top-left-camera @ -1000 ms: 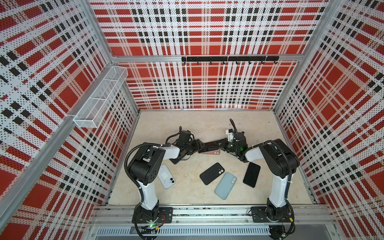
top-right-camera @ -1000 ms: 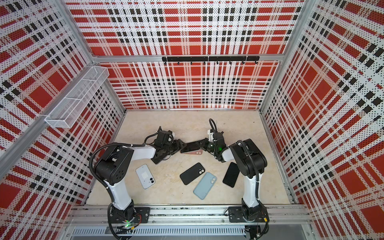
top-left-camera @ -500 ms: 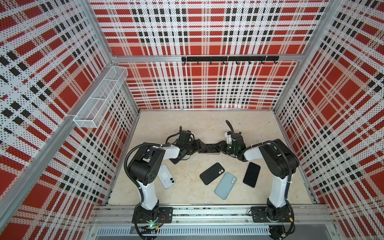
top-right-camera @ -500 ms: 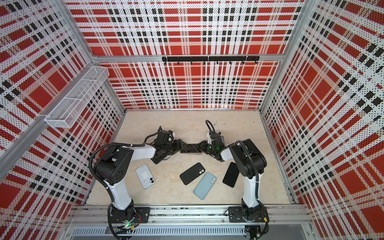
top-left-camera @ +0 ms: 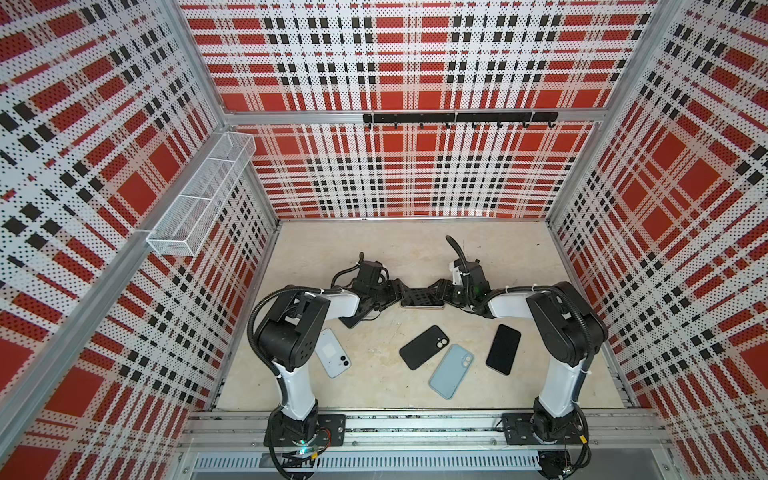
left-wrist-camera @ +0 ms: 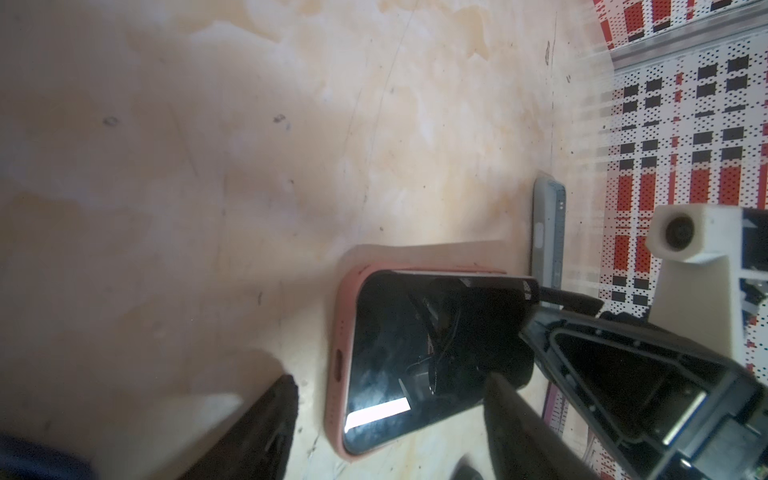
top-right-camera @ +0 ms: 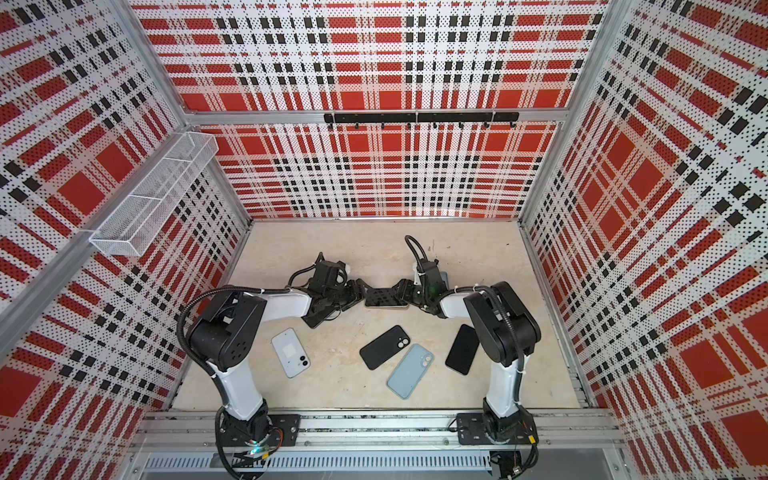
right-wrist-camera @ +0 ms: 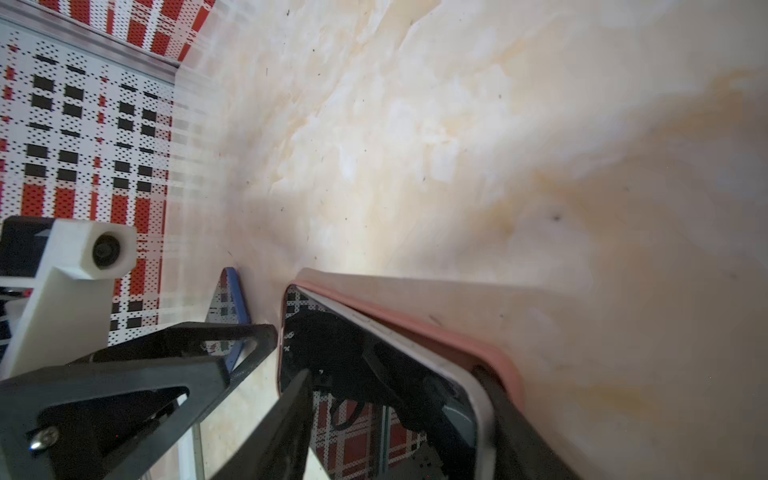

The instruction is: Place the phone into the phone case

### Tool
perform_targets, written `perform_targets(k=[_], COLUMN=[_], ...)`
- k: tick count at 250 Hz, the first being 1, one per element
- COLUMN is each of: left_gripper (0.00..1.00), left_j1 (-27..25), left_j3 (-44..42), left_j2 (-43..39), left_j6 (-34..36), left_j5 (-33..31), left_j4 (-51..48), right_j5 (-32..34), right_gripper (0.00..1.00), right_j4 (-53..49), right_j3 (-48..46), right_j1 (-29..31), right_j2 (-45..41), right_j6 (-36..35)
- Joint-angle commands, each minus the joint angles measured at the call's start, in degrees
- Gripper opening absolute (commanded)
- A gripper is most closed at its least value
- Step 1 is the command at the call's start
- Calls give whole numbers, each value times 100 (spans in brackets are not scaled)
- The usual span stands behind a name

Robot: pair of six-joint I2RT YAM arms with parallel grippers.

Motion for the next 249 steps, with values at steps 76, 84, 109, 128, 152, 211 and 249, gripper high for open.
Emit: perform_targets(k=[76, 84, 109, 128, 152, 211, 249], left_gripper=[73, 73, 73, 73, 73, 73, 72], left_j1=[54, 51, 60, 57, 76, 68, 19], left_j3=[-76, -72, -53, -30, -5, 30, 118], left_j2=[-256, -258, -315, -357, -400, -400, -296], left_j6=[117, 126, 191, 231, 258, 258, 256], left_j5=[19, 22, 60, 65, 58, 118, 215], left_j4=[-206, -209, -210, -212, -216, -221, -221], right_j5=[784, 831, 1022, 1242, 1507, 1809, 1593], right_gripper=[69, 70, 74, 79, 87, 87, 80], right_j4=[-1565, -1649, -1946, -2209, -2540, -2769, -2695], right_j3=[647, 684, 811, 925, 1063, 1059, 822], right_j1=[34, 39, 39, 56, 56, 54, 56], right_j2=[-331, -381, -597, -756, -896, -1213, -1249], right_j6=[-1017, -1052, -1232, -1409, -1521, -1732, -1597])
